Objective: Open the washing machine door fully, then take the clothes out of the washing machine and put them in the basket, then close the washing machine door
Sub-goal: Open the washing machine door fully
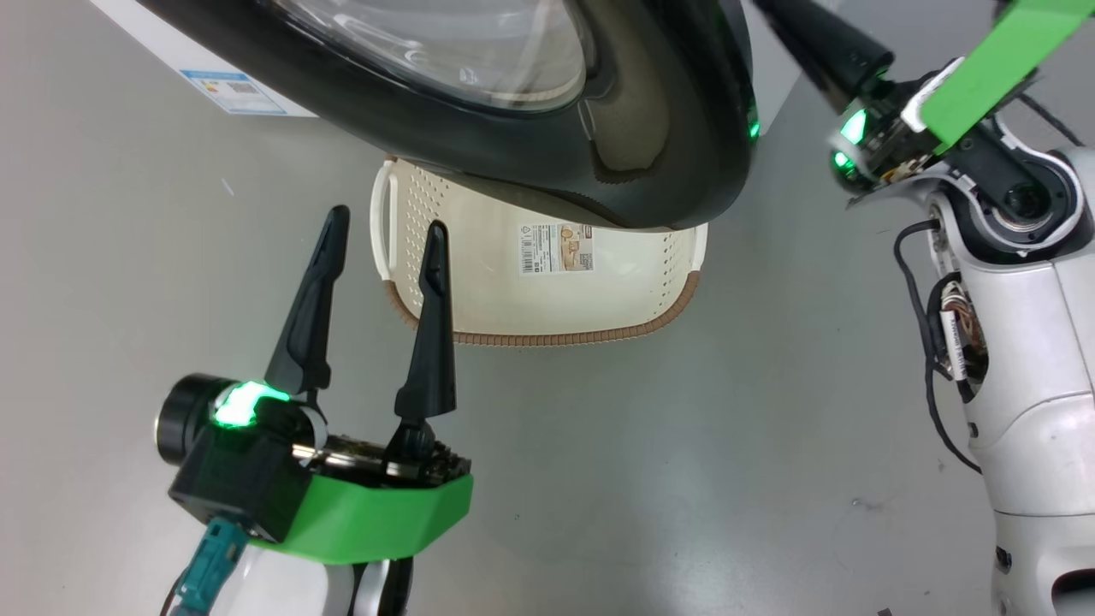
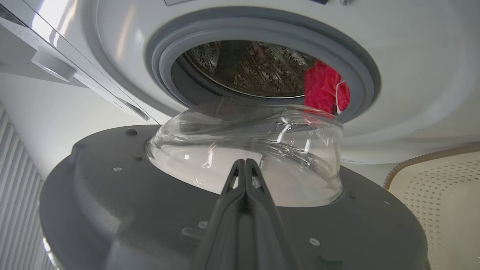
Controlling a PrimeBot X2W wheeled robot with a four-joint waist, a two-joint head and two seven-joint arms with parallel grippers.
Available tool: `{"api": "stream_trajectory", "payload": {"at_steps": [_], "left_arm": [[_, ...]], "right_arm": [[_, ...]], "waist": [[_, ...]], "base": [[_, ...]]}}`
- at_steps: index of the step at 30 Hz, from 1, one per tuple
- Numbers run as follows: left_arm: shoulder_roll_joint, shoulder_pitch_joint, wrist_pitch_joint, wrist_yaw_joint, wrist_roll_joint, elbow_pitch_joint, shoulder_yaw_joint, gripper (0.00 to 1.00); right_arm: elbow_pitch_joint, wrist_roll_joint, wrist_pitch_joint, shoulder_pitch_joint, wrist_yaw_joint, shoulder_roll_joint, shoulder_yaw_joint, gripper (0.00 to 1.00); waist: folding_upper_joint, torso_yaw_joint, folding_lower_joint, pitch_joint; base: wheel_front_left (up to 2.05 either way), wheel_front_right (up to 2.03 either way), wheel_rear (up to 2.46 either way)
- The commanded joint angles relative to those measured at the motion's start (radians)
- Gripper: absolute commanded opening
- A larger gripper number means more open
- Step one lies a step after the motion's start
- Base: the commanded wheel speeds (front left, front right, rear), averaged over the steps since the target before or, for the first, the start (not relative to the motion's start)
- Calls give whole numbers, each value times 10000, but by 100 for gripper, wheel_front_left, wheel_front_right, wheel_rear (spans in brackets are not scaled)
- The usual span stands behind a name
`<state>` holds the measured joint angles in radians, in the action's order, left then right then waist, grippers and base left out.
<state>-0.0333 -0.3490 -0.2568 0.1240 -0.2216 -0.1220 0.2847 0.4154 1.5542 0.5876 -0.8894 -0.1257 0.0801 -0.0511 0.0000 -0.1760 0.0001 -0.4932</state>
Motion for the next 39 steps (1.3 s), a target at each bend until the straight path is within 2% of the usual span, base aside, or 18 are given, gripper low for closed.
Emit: {"api": "stream_trajectory", "payload": {"at_steps": [1,13,26,39], "left_arm": [[-169,-39,-49,16,-15,-255,-278,100],[-169,34,-49,-24,14,-100,-311,100],[-169,432,-49,-9,6,494,-458,100],[-194,699,-49,56,-94,941,-553,100]], "right_arm": [[-228,162,153,-204,-50,-239,-213,0],[-467,600,672,232,-50,-277,-960,0],[-861,851,790,1473,-50,-200,-1316,0],[-1282,1161,832,2596,-50,-82,-1801,0]], "waist": [[0,4,-1,0],[0,9,-1,272],[0,-151,-1,1225],[0,-627,-1,1889]], "base": [[0,0,0],[0,0,0],[0,0,0],[0,0,0]]}}
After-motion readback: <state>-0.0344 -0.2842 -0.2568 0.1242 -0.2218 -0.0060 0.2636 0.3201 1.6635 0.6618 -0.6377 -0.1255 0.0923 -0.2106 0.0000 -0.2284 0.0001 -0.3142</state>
